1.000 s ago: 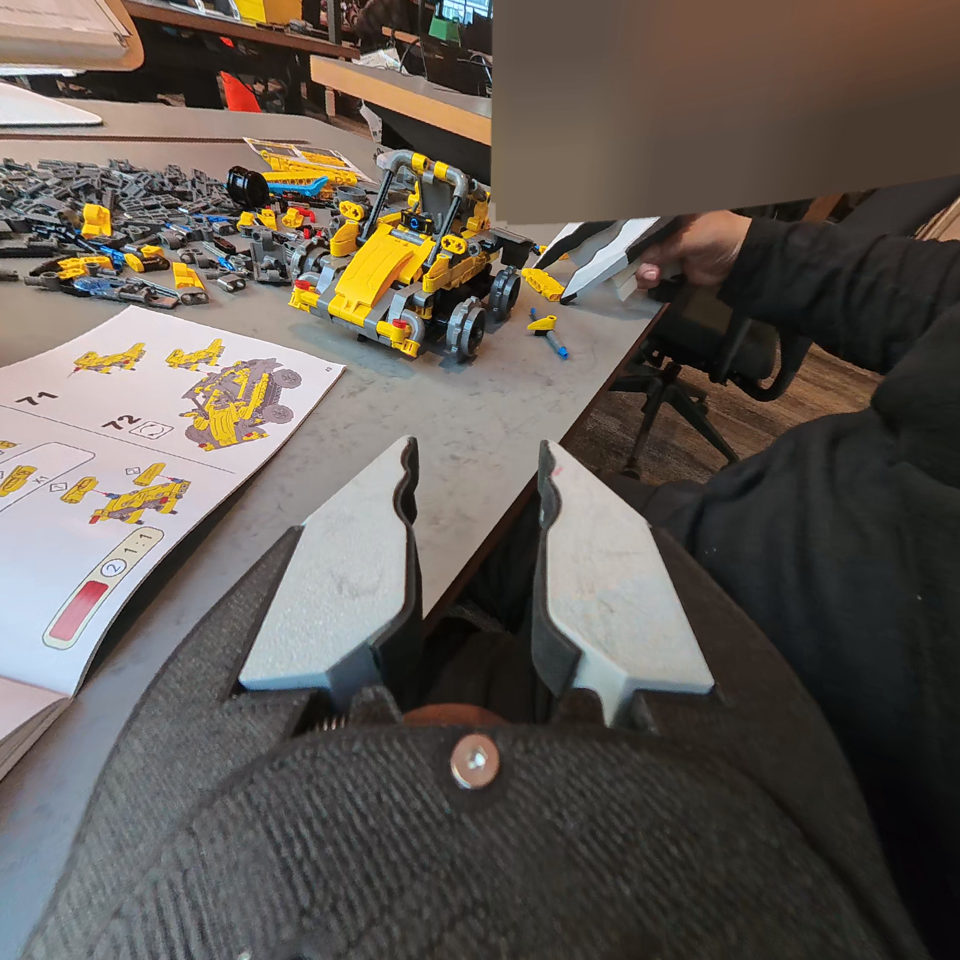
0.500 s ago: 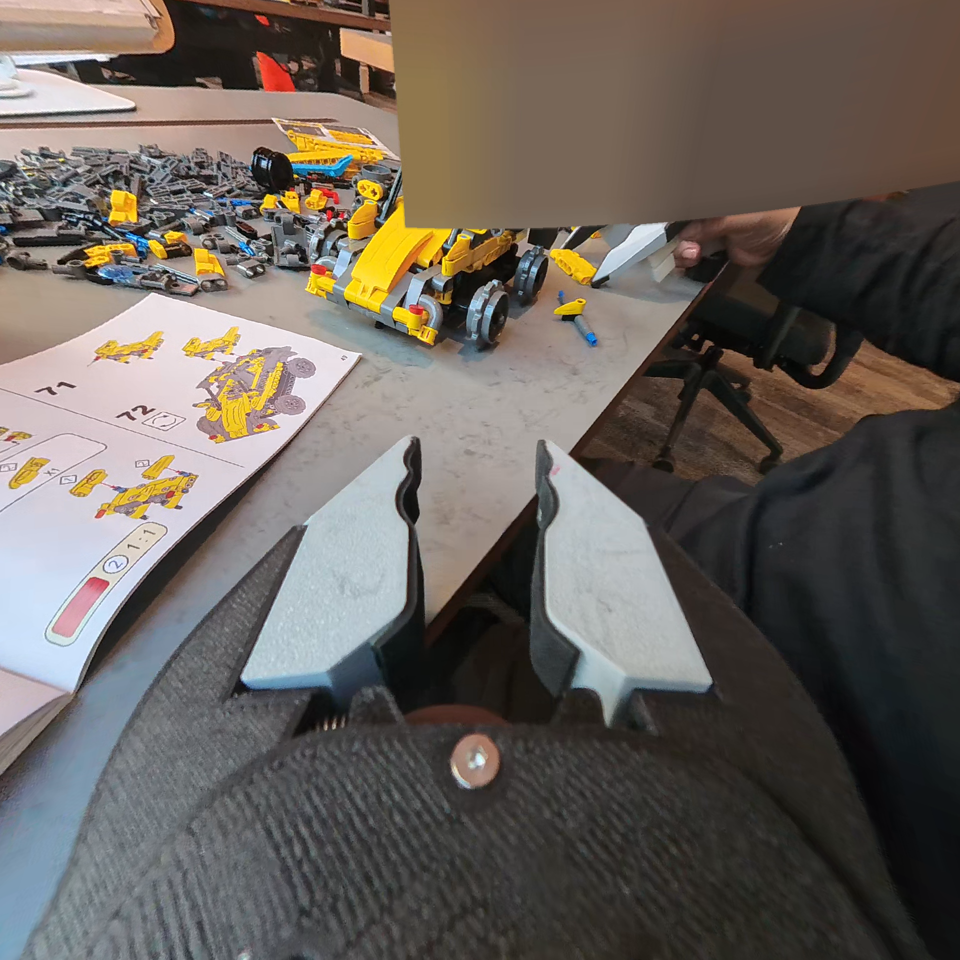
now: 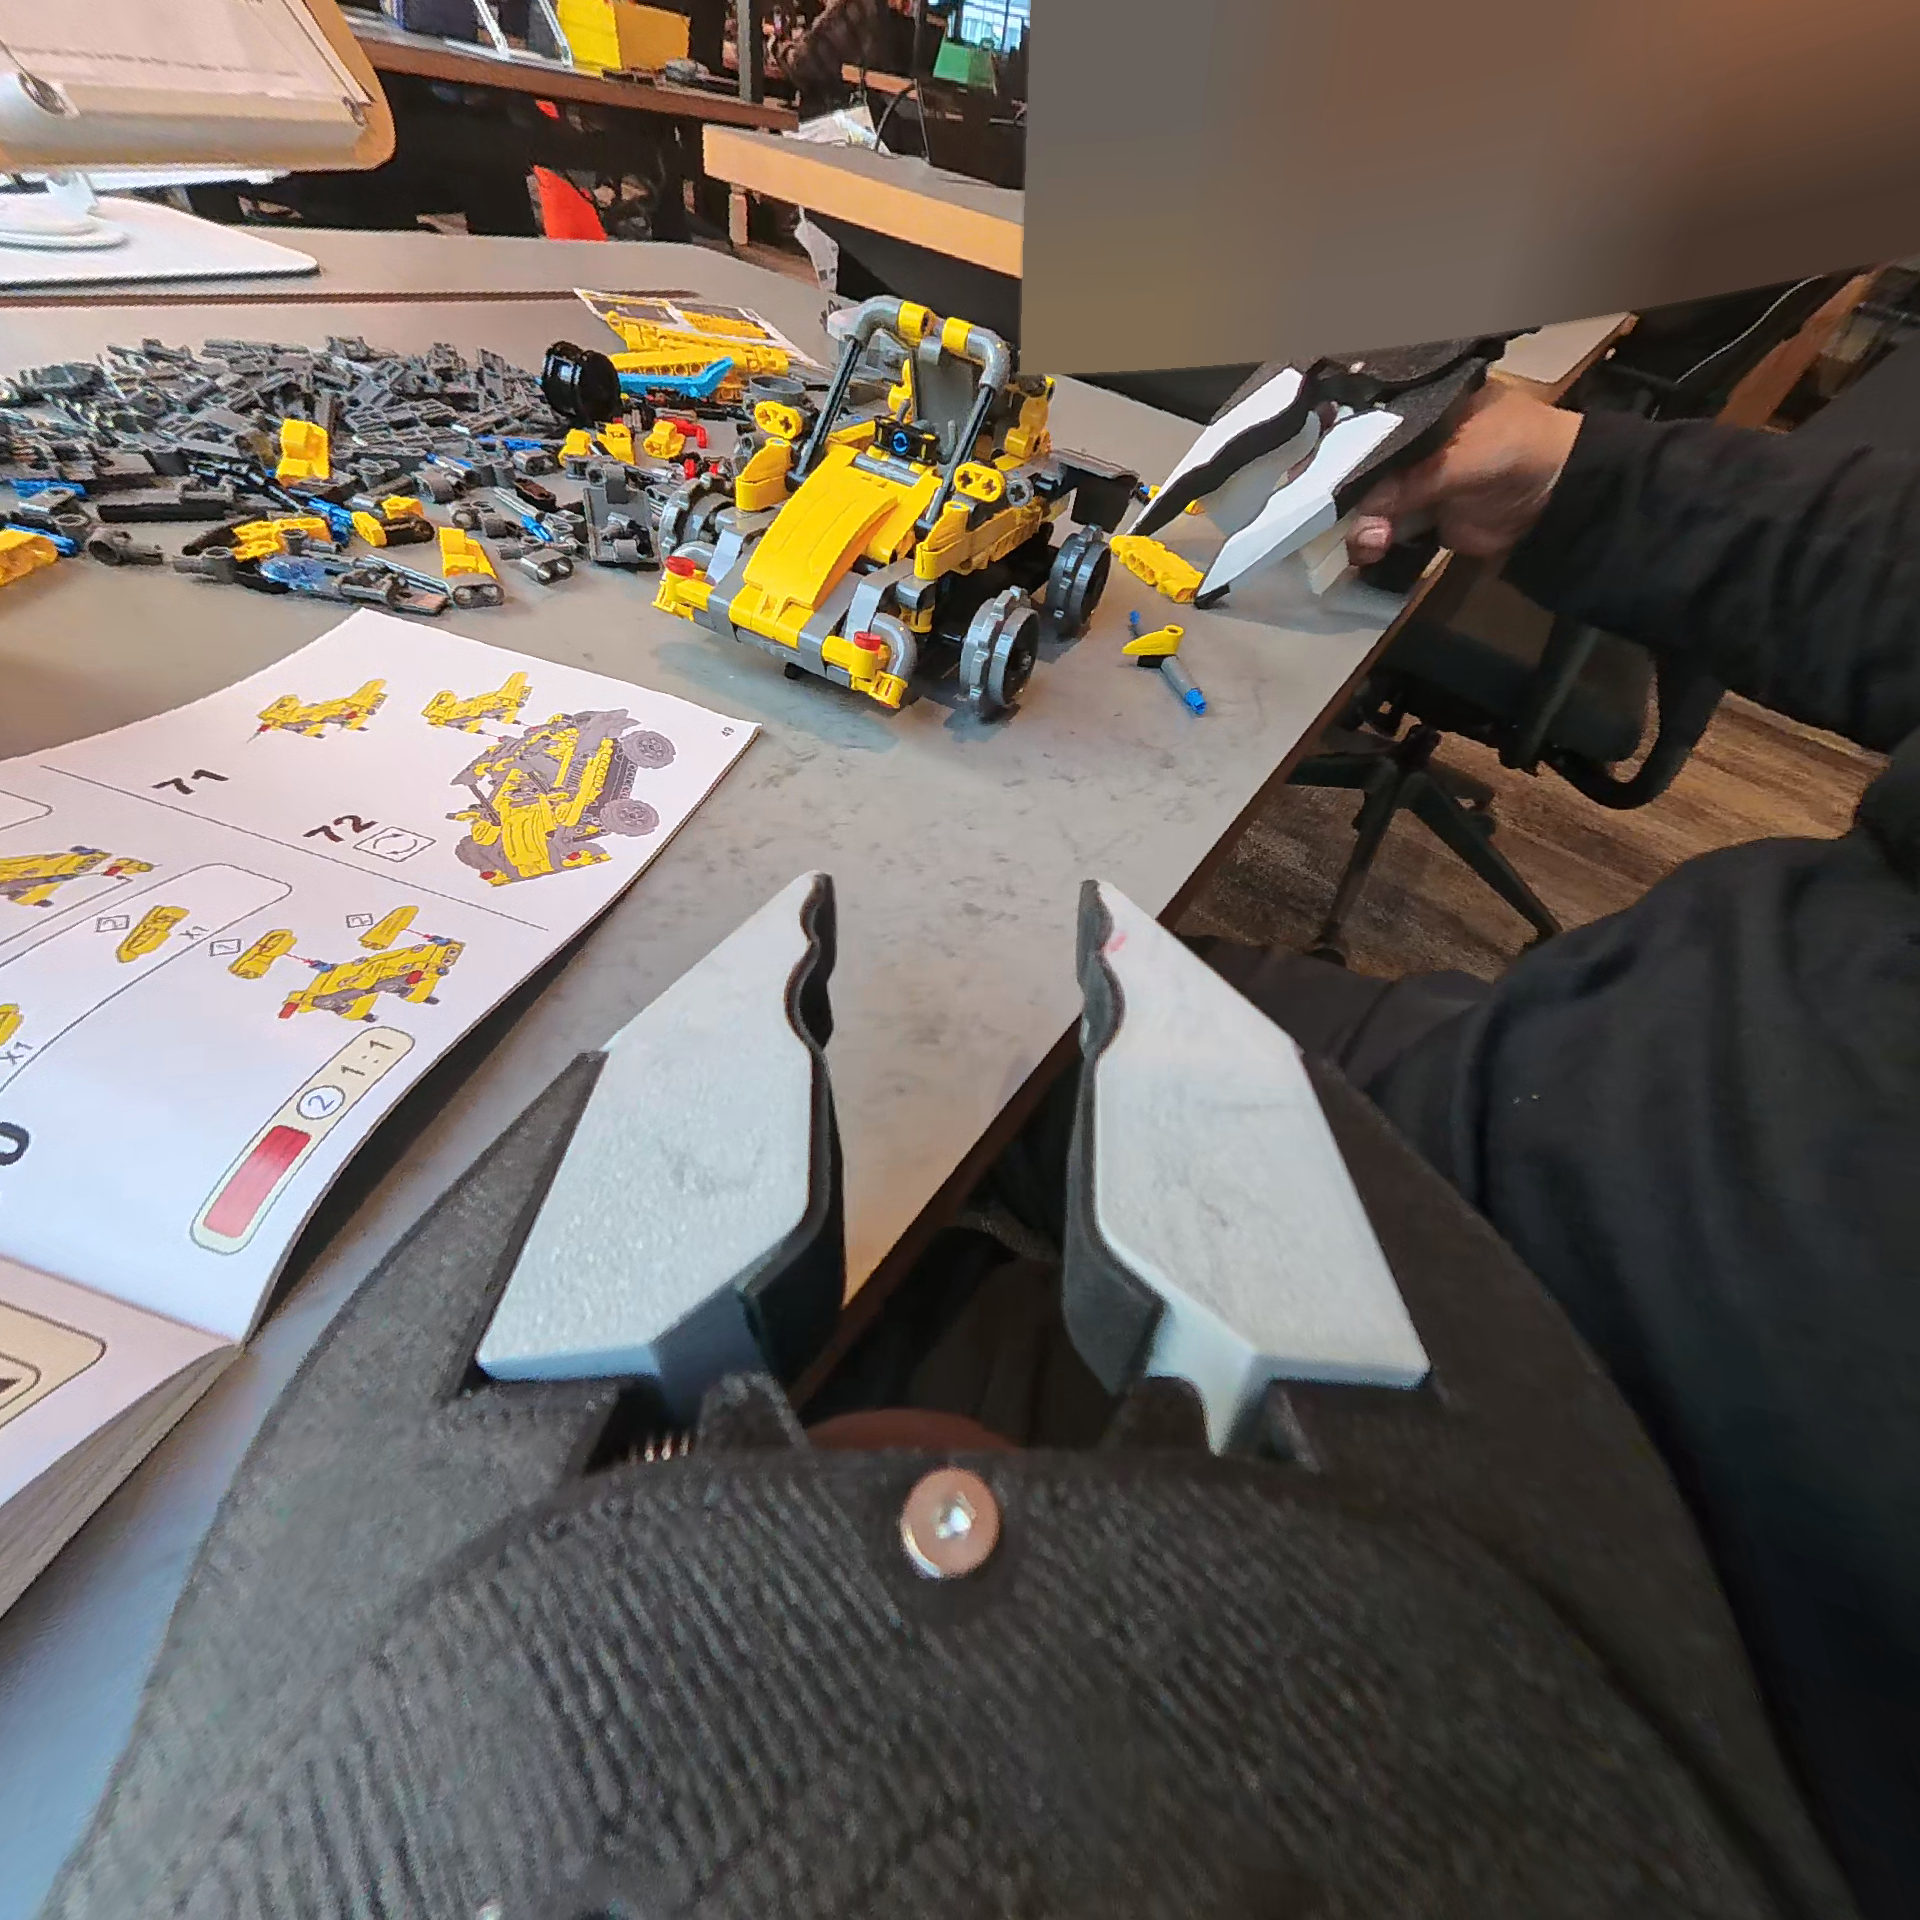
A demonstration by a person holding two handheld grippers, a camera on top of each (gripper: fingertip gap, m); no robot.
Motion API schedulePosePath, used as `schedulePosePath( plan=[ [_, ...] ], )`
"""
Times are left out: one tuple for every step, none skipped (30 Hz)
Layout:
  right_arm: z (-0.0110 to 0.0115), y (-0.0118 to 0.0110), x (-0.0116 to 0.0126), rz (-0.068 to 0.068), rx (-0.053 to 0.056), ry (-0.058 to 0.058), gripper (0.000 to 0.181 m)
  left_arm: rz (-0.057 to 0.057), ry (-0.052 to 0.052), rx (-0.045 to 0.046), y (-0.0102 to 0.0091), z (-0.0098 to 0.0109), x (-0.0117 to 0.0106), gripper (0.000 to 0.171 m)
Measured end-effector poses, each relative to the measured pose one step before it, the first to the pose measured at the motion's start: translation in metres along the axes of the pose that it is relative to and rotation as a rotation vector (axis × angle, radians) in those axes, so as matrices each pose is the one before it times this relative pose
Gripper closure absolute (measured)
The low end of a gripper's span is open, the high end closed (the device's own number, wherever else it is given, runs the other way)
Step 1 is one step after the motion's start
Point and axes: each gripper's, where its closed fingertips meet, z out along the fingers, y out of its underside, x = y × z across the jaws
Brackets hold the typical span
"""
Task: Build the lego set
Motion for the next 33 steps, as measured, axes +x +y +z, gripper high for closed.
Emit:
schedulePosePath(
  plan=[
    [0.00000,-0.00004,0.00011,0.0016,0.0004,-0.0009,0.121,0.0006,0.0010,0.00097,0.00003,-0.00025,-0.00060,0.128],
    [0.00000,-0.00006,0.00002,0.0023,0.0005,-0.0013,0.121,-0.0008,-0.0016,-0.00010,0.00009,-0.00014,-0.00110,0.126],
    [-0.00006,-0.00011,-0.00014,0.0012,0.0002,-0.0020,0.121,-0.0025,-0.0015,-0.00002,0.00011,0.00008,-0.00107,0.126],
    [-0.00029,-0.00096,-0.00114,0.0064,0.0047,-0.0106,0.119,-0.0039,0.0000,0.00160,-0.00013,-0.00025,-0.00086,0.126],
    [-0.00114,-0.00521,-0.00265,0.0223,0.0284,-0.0229,0.119,-0.0048,-0.0007,0.00346,-0.00029,-0.00018,-0.00097,0.125],
    [-0.00314,-0.01010,-0.00418,0.0272,0.0607,-0.0324,0.119,-0.0048,-0.0012,0.00381,-0.00030,-0.00036,-0.00109,0.125],
    [-0.00403,-0.01050,-0.00311,0.0242,0.0657,-0.0273,0.121,-0.0045,-0.0003,0.00276,-0.00021,-0.00015,-0.00087,0.125],
    [-0.00360,-0.00719,0.00032,0.0166,0.0453,-0.0068,0.123,-0.0043,-0.0001,0.00291,-0.00040,-0.00032,-0.00082,0.125],
    [-0.00263,-0.00328,0.00265,0.0063,0.0187,0.0075,0.123,-0.0035,-0.0008,0.00295,-0.00046,-0.00023,-0.00060,0.125],
    [-0.00198,-0.00209,0.00269,0.0017,0.0053,0.0072,0.122,-0.0021,-0.0011,0.00102,-0.00012,-0.00003,-0.00050,0.125],
    [-0.00173,-0.00313,0.00184,-0.0002,0.0042,0.0021,0.122,-0.0007,-0.0009,0.00042,0.00007,0.00019,-0.00026,0.125],
    [-0.00218,-0.00479,0.00183,-0.0036,0.0068,0.0041,0.121,0.0003,-0.0007,0.00094,-0.00007,0.00030,-0.00008,0.125],
    [-0.00297,-0.00638,0.00404,-0.0071,0.0130,0.0182,0.121,0.0007,0.0005,0.00009,-0.00006,0.00045,0.00026,0.125],
    [-0.00415,-0.00681,0.00590,-0.0090,0.0141,0.0291,0.122,0.0008,0.0010,-0.00289,0.00024,0.00052,0.00061,0.125],
    [-0.00482,-0.00590,0.00825,-0.0078,0.0108,0.0404,0.126,0.0019,0.0005,-0.00574,0.00050,0.00023,0.00071,0.125],
    [-0.00547,-0.00314,0.01246,-0.0089,-0.0012,0.0607,0.130,0.0047,-0.0013,-0.00468,0.00021,-0.00014,0.00062,0.125],
    [-0.00552,-0.00013,0.01351,-0.0106,-0.0107,0.0622,0.132,0.0063,-0.0060,-0.00052,-0.00017,-0.00059,-0.00001,0.126],
    [-0.00565,0.00268,0.01292,-0.0055,-0.0182,0.0522,0.135,0.0047,-0.0083,0.00274,-0.00063,-0.00077,-0.00069,0.126],
    [-0.00534,0.00503,0.01320,0.0058,-0.0243,0.0501,0.139,0.0010,-0.0054,0.00364,-0.00085,-0.00034,-0.00063,0.127],
    [-0.00513,0.00750,0.01461,0.0135,-0.0315,0.0579,0.142,-0.0030,-0.0029,0.00250,-0.00057,0.00031,-0.00068,0.127],
    [-0.00467,0.00840,0.01240,0.0149,-0.0293,0.0481,0.143,-0.0056,-0.0038,-0.00026,0.00012,0.00084,-0.00082,0.127],
    [-0.00414,0.00691,0.00704,0.0174,-0.0126,0.0217,0.145,-0.0054,-0.0042,-0.00479,0.00086,0.00143,-0.00083,0.127],
    [-0.00359,0.00550,0.00354,0.0233,0.0000,0.0081,0.153,-0.0021,-0.0026,-0.00839,0.00108,0.00150,-0.00017,0.127],
    [-0.00230,0.00504,0.00124,0.0248,0.0016,-0.0006,0.157,0.0036,-0.0030,-0.00581,0.00054,0.00139,0.00030,0.127],
    [-0.00099,0.00518,-0.00195,0.0217,-0.0024,-0.0161,0.155,0.0077,-0.0063,-0.00233,-0.00007,0.00097,0.00027,0.127],
    [0.00016,0.00579,-0.00234,0.0159,-0.0091,-0.0154,0.154,0.0083,-0.0063,-0.00191,-0.00009,0.00093,0.00045,0.127],
    [0.00078,0.00617,-0.00054,0.0019,-0.0131,0.0006,0.151,0.0064,-0.0032,-0.00203,0.00009,0.00088,0.00078,0.127],
    [0.00117,0.00629,-0.00029,-0.0100,-0.0158,0.0050,0.150,0.0043,-0.0022,-0.00208,0.00019,0.00075,0.00092,0.127],
    [0.00126,0.00562,-0.00085,-0.0121,-0.0147,0.0026,0.150,0.0040,-0.0037,-0.00227,0.00029,0.00075,0.00057,0.127],
    [0.00127,0.00425,-0.00082,-0.0077,-0.0077,0.0012,0.149,0.0053,-0.0049,-0.00223,0.00043,0.00065,0.00045,0.127],
    [0.00112,0.00287,-0.00168,-0.0030,-0.0005,-0.0051,0.148,0.0064,-0.0048,-0.00220,0.00031,0.00062,0.00039,0.127],
    [0.00103,0.00223,-0.00164,0.0009,0.0017,-0.0075,0.147,0.0066,-0.0037,-0.00255,0.00044,0.00053,0.00032,0.127],
    [0.00110,0.00178,-0.00035,0.0000,0.0019,-0.0005,0.146,0.0059,-0.0024,-0.00290,0.00060,0.00039,0.00041,0.127]
  ],
)
